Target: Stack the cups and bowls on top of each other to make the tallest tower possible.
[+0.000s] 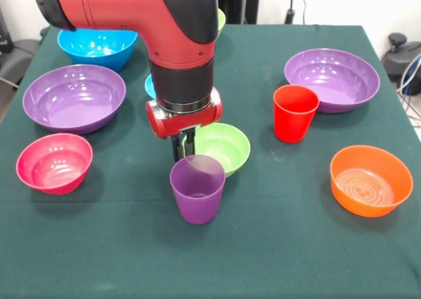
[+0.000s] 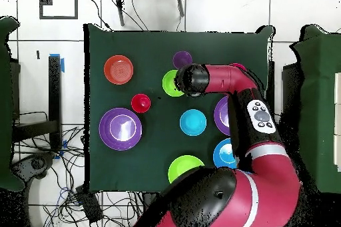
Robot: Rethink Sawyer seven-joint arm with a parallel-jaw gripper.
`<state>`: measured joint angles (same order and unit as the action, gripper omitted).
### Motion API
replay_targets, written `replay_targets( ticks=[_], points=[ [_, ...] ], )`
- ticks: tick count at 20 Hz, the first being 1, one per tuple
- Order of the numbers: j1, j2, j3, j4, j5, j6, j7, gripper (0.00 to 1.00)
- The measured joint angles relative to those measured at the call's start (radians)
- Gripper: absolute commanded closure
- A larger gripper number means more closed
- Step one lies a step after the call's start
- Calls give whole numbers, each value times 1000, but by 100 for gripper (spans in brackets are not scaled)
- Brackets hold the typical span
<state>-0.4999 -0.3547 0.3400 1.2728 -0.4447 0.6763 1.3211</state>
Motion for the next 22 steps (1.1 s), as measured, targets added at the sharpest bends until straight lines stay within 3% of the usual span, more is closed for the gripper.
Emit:
replay_targets(
  ticks=[8,22],
  points=[
    [-35,-59,1,44,0,83,0,100],
    [-67,-125,1,139,0,93,0,100]
  ],
)
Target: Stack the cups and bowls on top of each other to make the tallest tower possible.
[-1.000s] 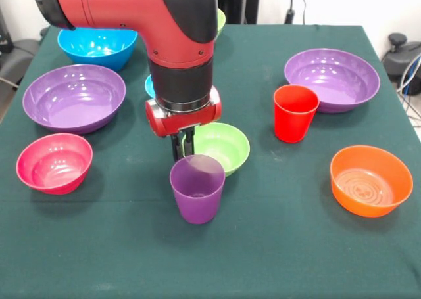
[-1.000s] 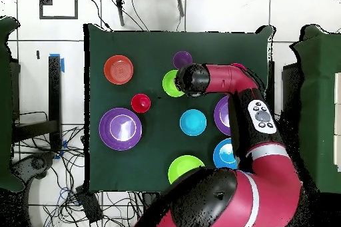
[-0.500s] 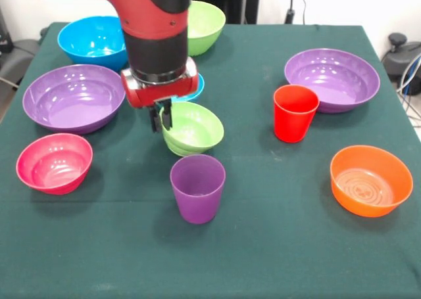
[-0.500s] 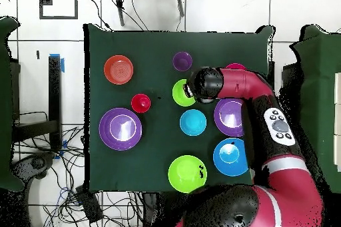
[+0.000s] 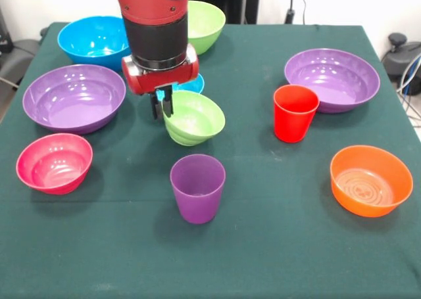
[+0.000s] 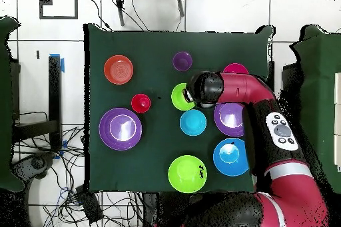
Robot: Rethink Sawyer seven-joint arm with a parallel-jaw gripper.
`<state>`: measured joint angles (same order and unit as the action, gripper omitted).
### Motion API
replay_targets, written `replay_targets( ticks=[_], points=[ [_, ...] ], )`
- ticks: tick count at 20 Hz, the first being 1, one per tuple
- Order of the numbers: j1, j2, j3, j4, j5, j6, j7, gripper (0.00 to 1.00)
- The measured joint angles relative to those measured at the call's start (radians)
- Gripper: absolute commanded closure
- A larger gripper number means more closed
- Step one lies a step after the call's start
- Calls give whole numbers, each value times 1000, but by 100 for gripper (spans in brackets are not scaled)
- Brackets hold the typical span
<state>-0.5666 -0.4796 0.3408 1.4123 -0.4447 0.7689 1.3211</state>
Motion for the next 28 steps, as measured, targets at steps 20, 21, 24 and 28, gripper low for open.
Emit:
replay_targets(
  ticks=[20,21,24,28],
  points=[
    [-22,-44,63,50,126,197,0,100],
    [-25,-44,68,50,131,204,0,100],
    [-33,-41,85,50,152,221,0,100],
    [-51,-35,119,50,174,225,0,100]
  ],
)
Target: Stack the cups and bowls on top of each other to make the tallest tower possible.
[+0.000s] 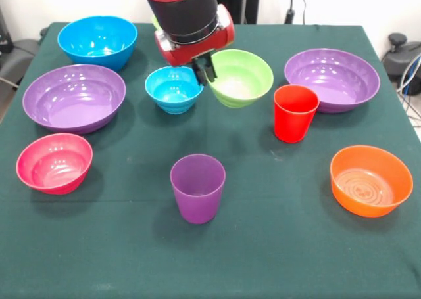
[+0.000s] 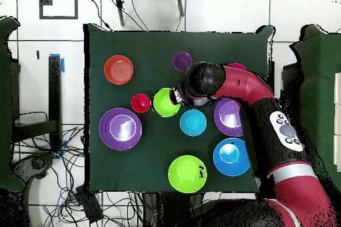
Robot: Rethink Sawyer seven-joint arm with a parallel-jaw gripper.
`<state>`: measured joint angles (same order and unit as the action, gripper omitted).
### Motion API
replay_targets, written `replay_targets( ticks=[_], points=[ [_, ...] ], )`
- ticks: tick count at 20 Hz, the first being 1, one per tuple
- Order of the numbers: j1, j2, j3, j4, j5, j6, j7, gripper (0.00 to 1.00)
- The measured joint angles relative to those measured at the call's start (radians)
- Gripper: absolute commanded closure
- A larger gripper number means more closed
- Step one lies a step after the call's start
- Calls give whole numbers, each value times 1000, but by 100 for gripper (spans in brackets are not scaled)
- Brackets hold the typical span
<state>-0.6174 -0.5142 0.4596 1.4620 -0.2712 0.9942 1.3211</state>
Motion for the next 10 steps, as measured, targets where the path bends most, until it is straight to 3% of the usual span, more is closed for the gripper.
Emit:
replay_targets(
  ticks=[8,10],
  points=[
    [-29,47,68,-35,16,9,0,100],
    [-30,79,83,-80,17,36,0,100]
  ],
)
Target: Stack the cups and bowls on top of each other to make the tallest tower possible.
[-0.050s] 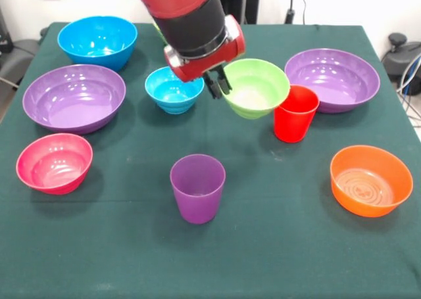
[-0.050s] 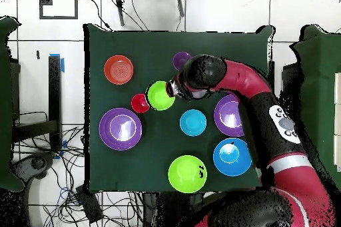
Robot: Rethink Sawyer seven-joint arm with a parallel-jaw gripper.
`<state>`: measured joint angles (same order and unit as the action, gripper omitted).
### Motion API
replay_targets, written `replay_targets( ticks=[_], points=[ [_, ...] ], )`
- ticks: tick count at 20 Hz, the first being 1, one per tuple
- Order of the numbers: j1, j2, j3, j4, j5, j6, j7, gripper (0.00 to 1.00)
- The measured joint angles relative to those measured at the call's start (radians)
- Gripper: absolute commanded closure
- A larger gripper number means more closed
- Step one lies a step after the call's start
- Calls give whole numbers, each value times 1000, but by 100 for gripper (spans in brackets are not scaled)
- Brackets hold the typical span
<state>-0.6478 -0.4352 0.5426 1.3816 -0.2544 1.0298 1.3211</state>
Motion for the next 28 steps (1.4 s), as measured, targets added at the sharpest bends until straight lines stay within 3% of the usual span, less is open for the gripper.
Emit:
replay_targets(
  ticks=[4,5,10,11,13,14,22,28],
  points=[
    [1,49,23,-89,0,73,0,100],
    [6,86,36,-163,1,143,0,100],
    [22,152,55,-318,1,284,0,100],
    [33,180,65,-390,-1,342,0,100],
    [42,201,74,-444,-2,383,0,100],
    [61,236,92,-541,-4,445,0,100],
    [125,321,156,-798,-33,562,0,100],
    [144,331,179,-877,-48,595,0,100]
  ],
)
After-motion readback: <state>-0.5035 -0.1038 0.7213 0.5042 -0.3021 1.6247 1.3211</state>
